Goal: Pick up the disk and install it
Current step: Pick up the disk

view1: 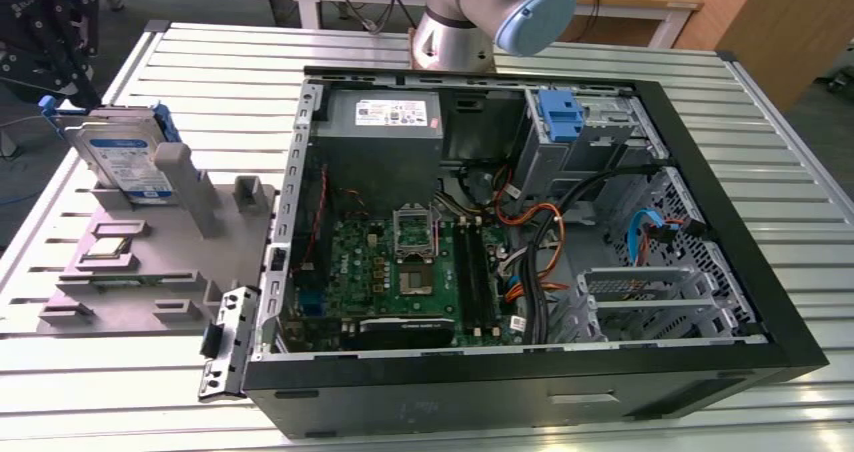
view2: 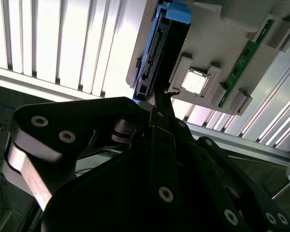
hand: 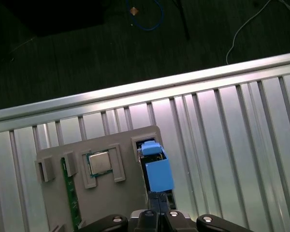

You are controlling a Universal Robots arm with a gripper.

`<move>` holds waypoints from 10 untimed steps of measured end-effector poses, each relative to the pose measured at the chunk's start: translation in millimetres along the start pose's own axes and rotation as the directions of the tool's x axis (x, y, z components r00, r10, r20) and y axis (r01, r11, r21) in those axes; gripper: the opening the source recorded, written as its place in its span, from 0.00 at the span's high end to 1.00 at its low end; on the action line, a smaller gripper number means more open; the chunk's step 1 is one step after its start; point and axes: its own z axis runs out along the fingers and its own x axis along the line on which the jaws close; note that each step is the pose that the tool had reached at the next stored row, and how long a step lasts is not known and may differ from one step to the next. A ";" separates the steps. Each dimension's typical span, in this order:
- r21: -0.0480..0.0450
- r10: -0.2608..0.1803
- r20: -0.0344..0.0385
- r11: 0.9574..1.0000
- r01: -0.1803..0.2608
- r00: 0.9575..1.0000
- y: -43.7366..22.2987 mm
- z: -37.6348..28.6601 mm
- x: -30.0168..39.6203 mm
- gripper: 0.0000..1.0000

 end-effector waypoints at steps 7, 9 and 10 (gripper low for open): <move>0.000 0.000 0.000 1.000 0.000 1.000 0.0 0.0 0.0 0.90; 0.000 0.000 0.000 1.000 0.000 1.000 0.0 0.0 0.0 0.90; 0.000 0.000 0.000 1.000 0.000 1.000 0.0 0.0 0.0 0.90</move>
